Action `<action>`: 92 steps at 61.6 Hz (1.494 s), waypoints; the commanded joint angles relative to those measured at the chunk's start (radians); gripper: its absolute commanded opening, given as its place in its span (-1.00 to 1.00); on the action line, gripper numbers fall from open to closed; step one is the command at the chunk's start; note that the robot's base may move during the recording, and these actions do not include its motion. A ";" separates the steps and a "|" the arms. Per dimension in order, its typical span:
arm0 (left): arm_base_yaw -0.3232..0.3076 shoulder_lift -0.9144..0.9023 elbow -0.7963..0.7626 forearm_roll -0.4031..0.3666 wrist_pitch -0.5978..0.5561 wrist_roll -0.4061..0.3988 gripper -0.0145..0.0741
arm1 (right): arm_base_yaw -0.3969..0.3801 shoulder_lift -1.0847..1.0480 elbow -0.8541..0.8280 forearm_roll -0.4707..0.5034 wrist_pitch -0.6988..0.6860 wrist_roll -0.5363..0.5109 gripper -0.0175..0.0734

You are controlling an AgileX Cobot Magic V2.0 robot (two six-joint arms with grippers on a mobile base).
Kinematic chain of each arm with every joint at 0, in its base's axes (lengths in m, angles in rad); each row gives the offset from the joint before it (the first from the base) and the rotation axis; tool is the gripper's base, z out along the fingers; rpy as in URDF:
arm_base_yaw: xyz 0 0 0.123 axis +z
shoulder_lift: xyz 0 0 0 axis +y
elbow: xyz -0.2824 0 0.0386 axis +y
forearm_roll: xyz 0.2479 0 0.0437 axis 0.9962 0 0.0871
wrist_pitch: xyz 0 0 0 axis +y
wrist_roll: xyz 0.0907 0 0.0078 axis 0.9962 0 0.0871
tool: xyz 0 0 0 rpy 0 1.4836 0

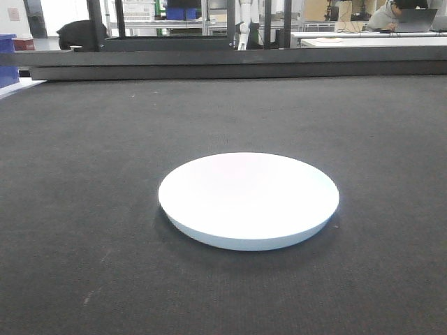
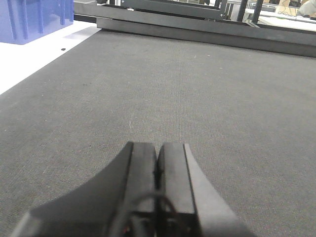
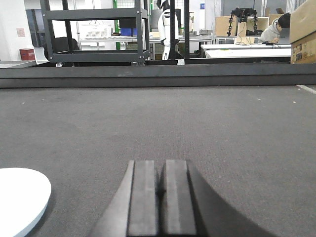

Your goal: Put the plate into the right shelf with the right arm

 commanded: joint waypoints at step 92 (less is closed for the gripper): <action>-0.002 -0.010 0.010 -0.008 -0.090 -0.007 -0.96 | -0.002 0.832 -0.903 0.050 0.635 -0.001 -0.49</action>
